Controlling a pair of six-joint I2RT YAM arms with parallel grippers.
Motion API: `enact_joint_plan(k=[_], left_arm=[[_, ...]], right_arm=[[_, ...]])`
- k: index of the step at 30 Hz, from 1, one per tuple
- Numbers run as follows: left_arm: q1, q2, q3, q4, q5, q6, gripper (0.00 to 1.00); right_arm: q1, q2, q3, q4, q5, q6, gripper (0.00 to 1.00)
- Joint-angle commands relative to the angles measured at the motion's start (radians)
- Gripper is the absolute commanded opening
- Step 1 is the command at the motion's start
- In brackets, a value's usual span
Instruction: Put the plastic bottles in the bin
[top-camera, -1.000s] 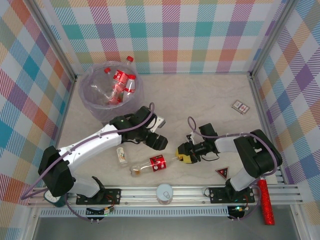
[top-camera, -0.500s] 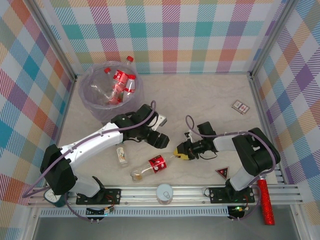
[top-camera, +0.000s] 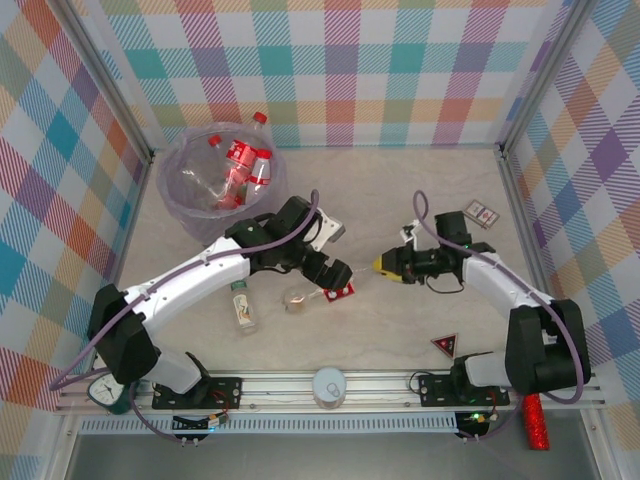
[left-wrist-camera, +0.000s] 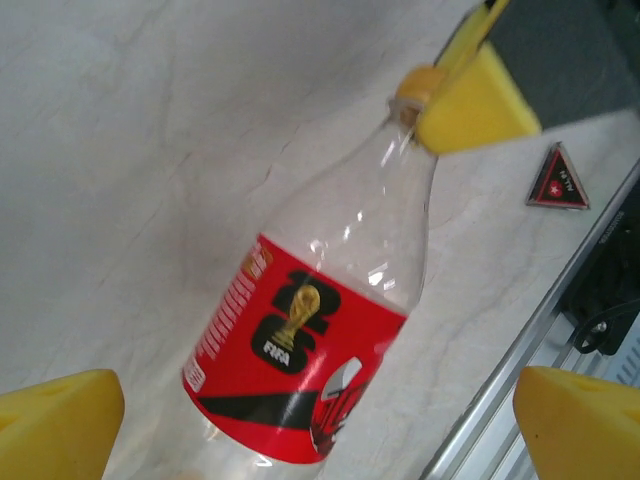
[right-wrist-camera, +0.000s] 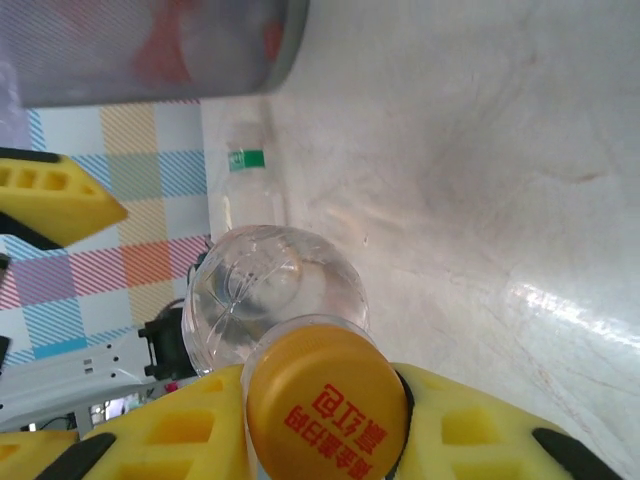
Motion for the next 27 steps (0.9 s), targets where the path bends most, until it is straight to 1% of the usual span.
enact_joint_plan(k=[1,3,8,13,17,20,24,27], left_arm=[[-0.028,0.049,0.055,0.040,0.064,0.050,1.00],[-0.047,0.081,0.075,0.038,0.064,0.067,1.00],[-0.073,0.140,0.107,0.040,0.069,0.089,1.00],[-0.096,0.194,0.158,-0.020,0.059,0.134,1.00],[-0.096,0.227,0.174,-0.045,0.055,0.146,1.00],[-0.096,0.242,0.181,-0.019,0.046,0.146,1.00],[-0.096,0.273,0.218,0.021,-0.025,0.145,1.00],[-0.096,0.296,0.251,0.022,-0.033,0.168,1.00]], right_arm=[[-0.058,-0.023,0.055,-0.189,-0.051,-0.122,0.30],[-0.079,-0.028,0.083,-0.216,-0.038,-0.142,0.30],[-0.100,-0.036,0.123,-0.202,-0.029,-0.127,0.30],[-0.107,-0.046,0.151,-0.176,-0.021,-0.108,0.30],[-0.106,-0.037,0.158,-0.145,-0.061,-0.080,0.29],[-0.105,-0.044,0.159,-0.142,-0.086,-0.075,0.29],[-0.106,-0.048,0.154,-0.157,-0.124,-0.079,0.29],[-0.105,-0.055,0.151,-0.169,-0.134,-0.086,0.29]])
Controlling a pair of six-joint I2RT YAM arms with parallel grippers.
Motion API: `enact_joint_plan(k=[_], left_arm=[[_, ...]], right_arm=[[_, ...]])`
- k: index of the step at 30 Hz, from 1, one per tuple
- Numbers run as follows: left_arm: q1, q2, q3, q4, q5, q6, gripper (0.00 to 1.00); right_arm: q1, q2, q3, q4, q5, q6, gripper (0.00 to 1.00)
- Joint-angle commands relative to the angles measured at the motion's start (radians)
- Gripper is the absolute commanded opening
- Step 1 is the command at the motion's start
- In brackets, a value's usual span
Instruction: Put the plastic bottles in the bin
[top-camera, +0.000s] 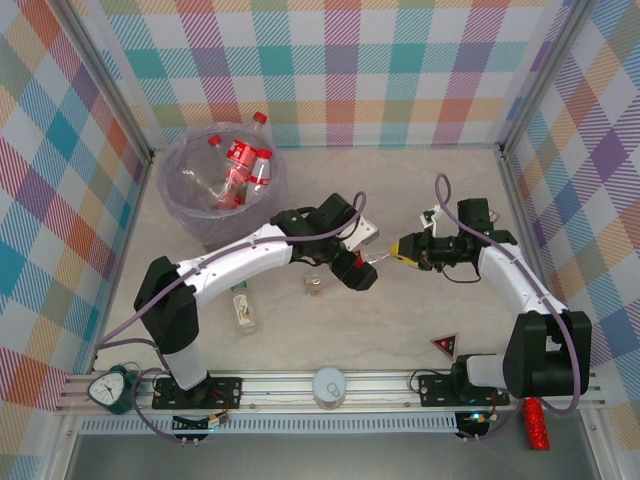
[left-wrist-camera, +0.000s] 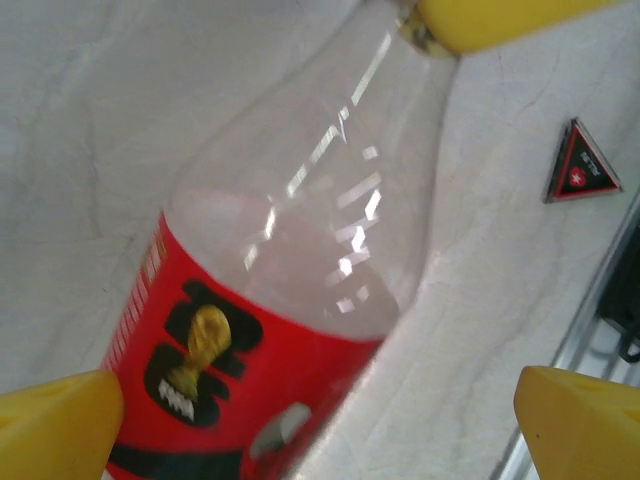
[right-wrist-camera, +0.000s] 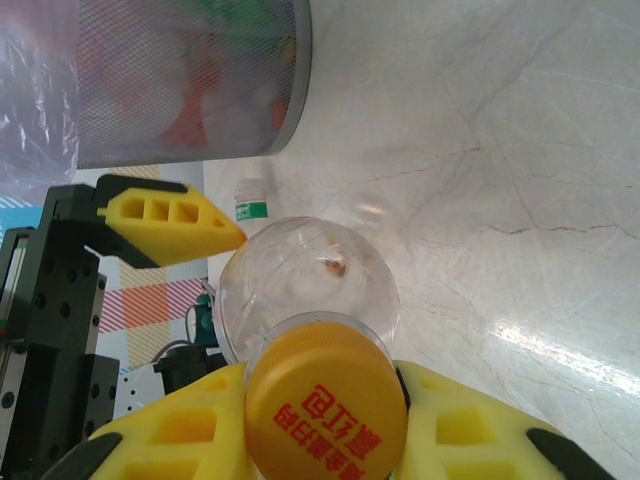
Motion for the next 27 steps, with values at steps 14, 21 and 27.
enact_joint_plan(k=[14,21,27], left_arm=[[-0.023,0.060,0.112,-0.064,0.016,0.150,0.79],[-0.013,0.063,0.142,-0.081,-0.024,0.145,0.53],[0.026,0.050,0.173,-0.079,-0.065,0.112,0.49]], right_arm=[[0.006,-0.007,0.048,0.052,-0.178,0.027,0.29],[0.006,0.003,0.076,0.102,-0.176,0.056,0.36],[-0.014,0.006,0.163,0.035,-0.158,0.002,0.62]])
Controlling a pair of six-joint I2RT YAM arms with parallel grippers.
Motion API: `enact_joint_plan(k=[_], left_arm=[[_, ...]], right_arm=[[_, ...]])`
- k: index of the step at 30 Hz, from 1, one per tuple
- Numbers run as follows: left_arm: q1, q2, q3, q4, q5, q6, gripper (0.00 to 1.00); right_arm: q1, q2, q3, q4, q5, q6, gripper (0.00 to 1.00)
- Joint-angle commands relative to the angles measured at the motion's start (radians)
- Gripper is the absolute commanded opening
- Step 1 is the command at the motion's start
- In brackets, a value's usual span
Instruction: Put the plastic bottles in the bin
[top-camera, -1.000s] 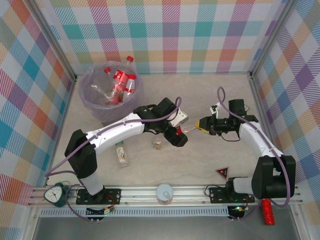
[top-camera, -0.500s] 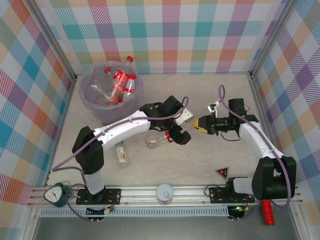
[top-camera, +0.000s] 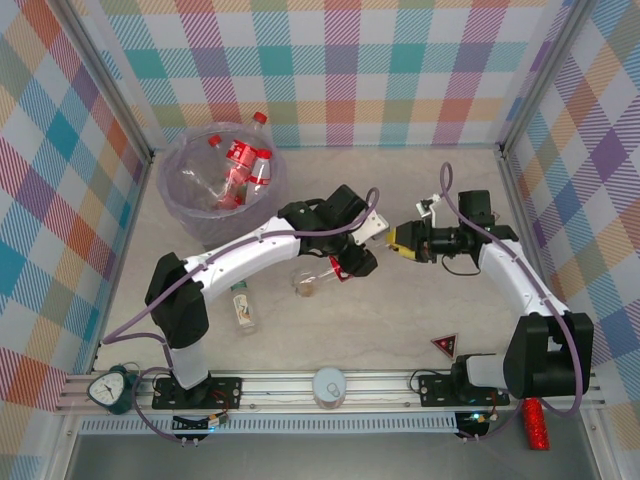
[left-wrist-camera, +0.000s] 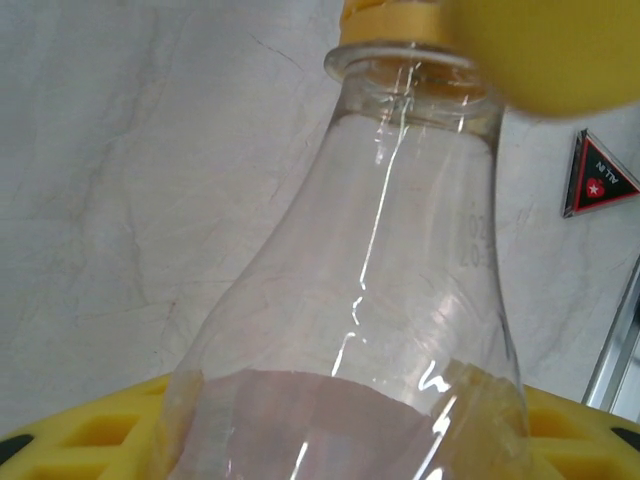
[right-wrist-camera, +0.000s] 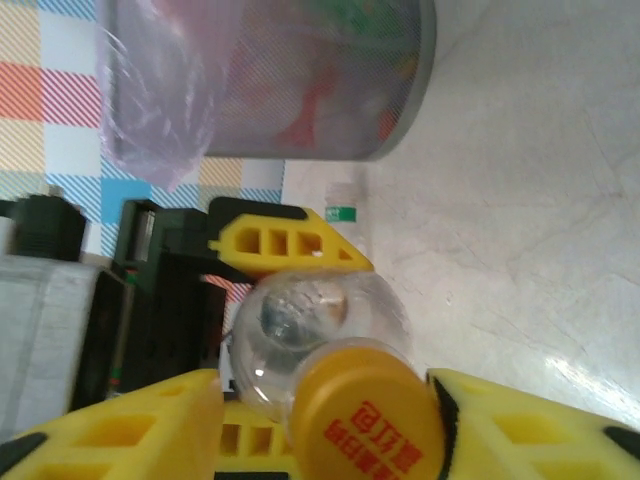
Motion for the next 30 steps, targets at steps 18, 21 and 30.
enact_joint_plan(k=[18,21,30], left_arm=[[0.246,-0.176,0.244,0.270,-0.116,-0.394,0.38],[0.316,-0.194,0.297,0.315,-0.048,-0.465,0.37],[0.545,-0.289,0.334,0.275,-0.140,-0.465,0.33]], right_arm=[[-0.068,-0.071,0.112,0.241,0.402,0.154,0.78],[-0.068,-0.088,0.123,0.195,0.445,0.123,0.78],[-0.067,-0.048,0.122,0.271,0.402,0.117,0.78]])
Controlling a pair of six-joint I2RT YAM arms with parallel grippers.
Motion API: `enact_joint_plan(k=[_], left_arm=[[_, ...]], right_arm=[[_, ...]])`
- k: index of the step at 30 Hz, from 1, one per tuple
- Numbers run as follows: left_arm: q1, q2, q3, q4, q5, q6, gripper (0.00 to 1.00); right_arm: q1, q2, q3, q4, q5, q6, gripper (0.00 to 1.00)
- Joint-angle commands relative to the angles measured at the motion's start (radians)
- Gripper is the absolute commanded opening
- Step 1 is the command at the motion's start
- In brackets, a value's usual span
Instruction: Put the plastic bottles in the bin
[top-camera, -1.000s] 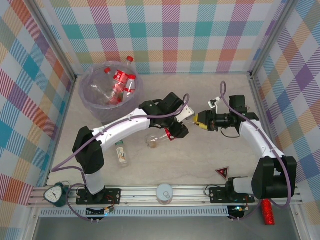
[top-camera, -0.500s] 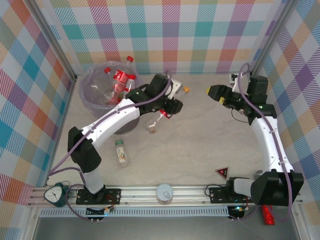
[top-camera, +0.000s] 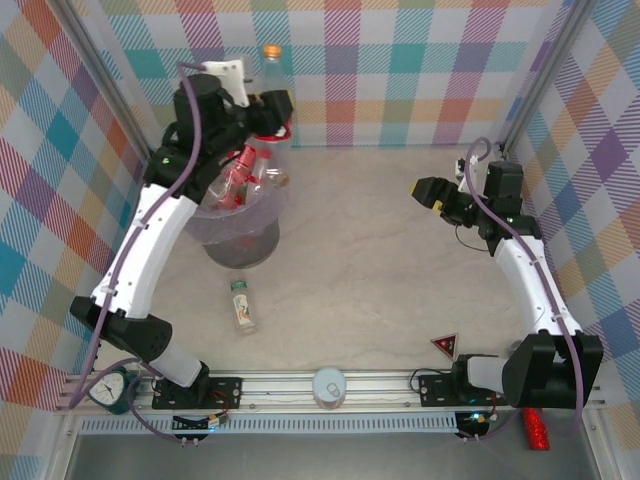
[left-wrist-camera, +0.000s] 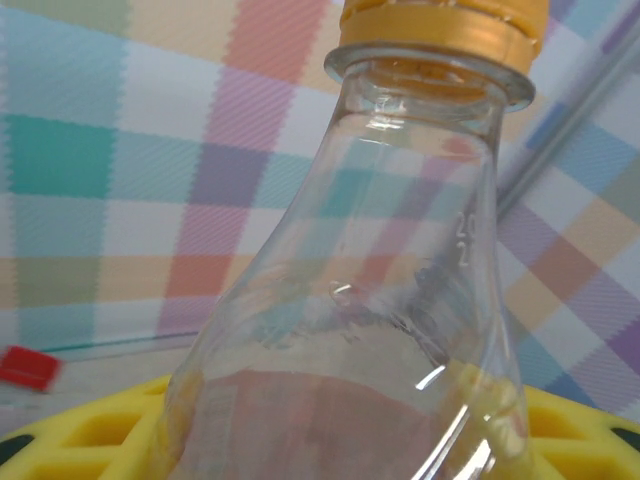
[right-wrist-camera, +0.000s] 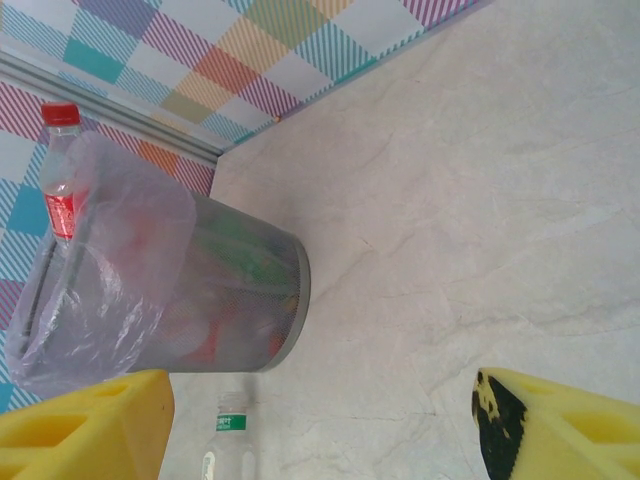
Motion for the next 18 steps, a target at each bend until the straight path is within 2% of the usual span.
enact_joint_plan(k=[1,4,6,10,18], left_arm=[[0.071,-0.063,0.007,-0.015,-0.069,0.011,0.32],[0.141,-0.088,-0.007,-0.037,-0.146,0.048,0.31],[0.187,-0.091,-0.038,-0.028,-0.177,0.052,0.31],[0.224,-0.060,-0.084,-0.016,-0.243,0.084,0.30],[0.266,-0.013,-0.186,-0.046,-0.256,0.128,0.30]], right_arm=[[0.005,0.026,0.012,0.082,-0.014,0.001,0.78],[0.013,0.057,0.026,0.121,-0.062,0.027,0.78],[0.025,0.058,0.035,0.121,-0.046,0.021,0.78],[0.034,0.060,0.037,0.116,-0.027,0.020,0.78],[0.039,-0.003,0.046,0.020,0.034,-0.036,0.78]])
